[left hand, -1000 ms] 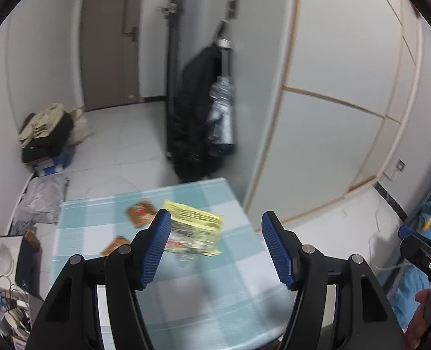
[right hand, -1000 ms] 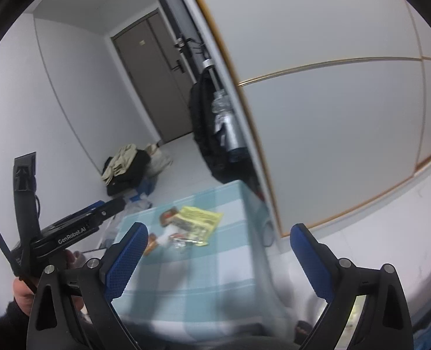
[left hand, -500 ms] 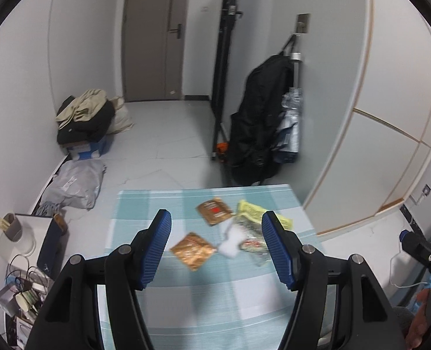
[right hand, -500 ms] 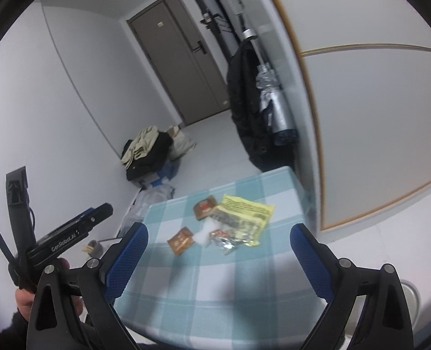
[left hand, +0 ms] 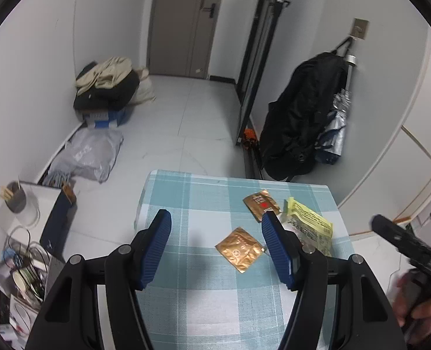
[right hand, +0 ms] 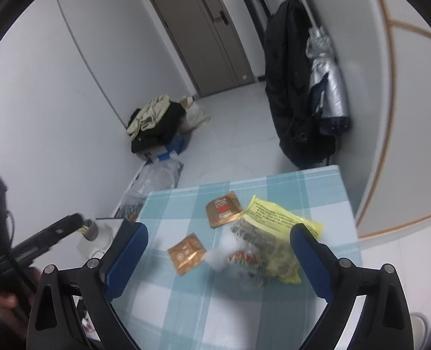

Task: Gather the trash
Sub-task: 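Move both open tools back over the table, then grasp the brown LOVE snack packet with the right tool and lift it, then grasp the brown snack wrapper with the left tool while right holds the LOVE packet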

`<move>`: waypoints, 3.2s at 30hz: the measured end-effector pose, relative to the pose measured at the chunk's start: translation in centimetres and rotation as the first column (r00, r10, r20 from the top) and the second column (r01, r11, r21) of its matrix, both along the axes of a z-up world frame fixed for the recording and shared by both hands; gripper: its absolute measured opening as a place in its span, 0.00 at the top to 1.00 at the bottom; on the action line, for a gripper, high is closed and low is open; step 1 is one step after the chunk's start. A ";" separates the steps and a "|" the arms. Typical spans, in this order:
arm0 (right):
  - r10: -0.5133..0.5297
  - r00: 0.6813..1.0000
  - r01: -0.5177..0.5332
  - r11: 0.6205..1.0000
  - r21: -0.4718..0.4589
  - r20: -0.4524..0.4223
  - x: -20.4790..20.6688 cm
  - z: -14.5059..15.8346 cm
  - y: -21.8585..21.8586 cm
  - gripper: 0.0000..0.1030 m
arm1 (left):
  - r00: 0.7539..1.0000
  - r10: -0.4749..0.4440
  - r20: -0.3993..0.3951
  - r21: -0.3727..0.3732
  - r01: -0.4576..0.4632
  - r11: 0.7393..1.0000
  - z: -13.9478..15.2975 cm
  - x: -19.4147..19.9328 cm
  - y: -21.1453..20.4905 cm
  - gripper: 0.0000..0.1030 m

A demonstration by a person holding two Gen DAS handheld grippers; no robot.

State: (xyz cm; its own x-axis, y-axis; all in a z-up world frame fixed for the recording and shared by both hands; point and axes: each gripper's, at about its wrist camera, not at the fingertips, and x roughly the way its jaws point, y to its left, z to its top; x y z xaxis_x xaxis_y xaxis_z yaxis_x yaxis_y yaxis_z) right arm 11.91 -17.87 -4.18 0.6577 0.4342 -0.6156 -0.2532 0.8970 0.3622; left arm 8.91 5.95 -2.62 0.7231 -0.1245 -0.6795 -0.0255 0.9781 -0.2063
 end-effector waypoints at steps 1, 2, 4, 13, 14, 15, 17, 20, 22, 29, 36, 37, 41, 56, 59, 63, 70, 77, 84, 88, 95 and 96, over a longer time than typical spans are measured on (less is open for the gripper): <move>0.009 1.000 -0.009 1.000 -0.005 -0.009 1.0 -0.4 0.4 0.04 | 1.000 0.005 -0.005 -0.015 -0.005 1.000 0.0 0.2 0.5 0.41; 0.017 1.000 -0.017 1.000 -0.011 -0.018 1.9 -0.7 0.8 0.04 | 1.000 0.013 -0.015 -0.035 -0.013 0.999 -0.1 0.4 1.0 0.41; 0.052 0.998 -0.053 0.998 -0.030 -0.033 4.1 -1.6 1.9 0.04 | 0.999 0.028 -0.035 -0.048 -0.030 0.998 -0.3 0.7 1.6 0.41; 0.214 0.968 -0.238 0.949 -0.208 -0.131 10.4 -6.6 7.8 0.05 | 0.992 0.035 -0.117 -0.055 -0.041 0.998 -1.8 2.5 2.2 0.41; 0.220 0.965 -0.246 0.945 -0.215 -0.139 10.7 -6.9 8.1 0.05 | 0.992 0.033 -0.122 -0.051 -0.039 0.998 -1.9 2.7 2.2 0.41; 0.225 0.962 -0.256 0.941 -0.220 -0.156 11.2 -7.4 8.5 0.05 | 0.991 0.030 -0.129 -0.047 -0.036 0.998 -2.0 2.8 2.1 0.41; 0.234 0.955 -0.270 0.940 -0.209 -0.181 11.9 -8.0 8.9 0.06 | 0.989 0.024 -0.145 -0.048 -0.031 0.998 -2.3 3.1 2.1 0.41; 0.266 0.941 -0.306 0.931 -0.198 -0.208 12.7 -8.5 9.9 0.06 | 0.986 0.015 -0.168 -0.063 -0.026 0.998 -2.6 3.5 2.5 0.41; 0.269 0.940 -0.315 0.921 -0.229 -0.210 13.0 -8.9 10.4 0.06 | 0.985 0.010 -0.175 -0.079 -0.024 0.997 -2.8 3.7 2.8 0.41; 0.254 0.929 -0.327 0.904 -0.277 -0.269 14.0 -10.3 10.7 0.19 | 0.978 0.053 -0.202 -0.097 -0.074 0.993 -3.3 4.3 3.5 0.41; 0.244 0.927 -0.336 0.878 -0.341 -0.284 13.9 -11.1 11.0 0.37 | 0.971 0.082 -0.224 -0.125 -0.112 0.986 -3.8 4.7 4.0 0.41; 0.246 0.927 -0.339 0.873 -0.350 -0.284 13.8 -11.1 11.2 0.39 | 0.971 0.086 -0.225 -0.125 -0.116 0.985 -3.8 4.7 4.0 0.41; 0.227 0.935 -0.319 0.873 -0.368 -0.272 13.8 -11.1 11.3 0.58 | 0.972 0.093 -0.215 -0.118 -0.121 0.986 -3.6 4.6 3.9 0.41; 0.208 0.936 -0.269 0.943 -0.197 -0.284 13.9 -9.7 9.3 0.99 | 0.969 0.140 -0.205 -0.133 -0.169 0.976 -3.4 4.2 5.0 0.41; 0.220 0.937 -0.271 0.948 -0.165 -0.273 13.6 -9.0 9.3 1.00 | 0.968 0.150 -0.201 -0.136 -0.179 0.974 -3.4 4.1 5.3 0.41; 0.233 0.939 -0.266 0.958 -0.104 -0.252 13.0 -7.8 8.9 1.00 | 0.966 0.161 -0.203 -0.146 -0.193 0.970 -3.4 4.3 5.6 0.41; 0.222 0.954 -0.229 0.973 -0.012 -0.199 10.6 -4.7 6.4 1.00 | 0.967 0.118 -0.227 -0.156 -0.156 0.975 -4.5 5.3 4.5 0.41; 0.193 0.972 -0.188 0.981 0.052 -0.133 7.5 -1.5 2.3 1.00 | 0.951 0.015 -0.308 -0.131 -0.058 0.990 -6.6 6.6 1.3 0.41; 0.160 0.980 -0.146 0.982 0.117 -0.119 3.8 -0.5 -1.6 1.00 | 0.909 -0.110 -0.401 -0.021 0.111 0.994 -9.2 7.4 -3.4 0.41; 0.150 0.986 -0.140 0.982 0.125 -0.076 1.2 0.7 -3.4 1.00 | 0.888 -0.184 -0.421 0.095 0.245 0.965 -10.4 7.4 -5.0 0.41; 0.115 0.991 -0.105 0.984 0.147 -0.065 -1.3 0.8 -5.9 1.00 | 0.843 -0.308 -0.441 0.122 0.397 0.910 -11.4 7.0 -5.9 0.41; 0.111 0.992 -0.100 0.983 0.152 -0.065 -1.4 0.8 -6.0 1.00 | 0.838 -0.314 -0.446 0.130 0.408 0.904 -11.5 7.1 -5.9 0.41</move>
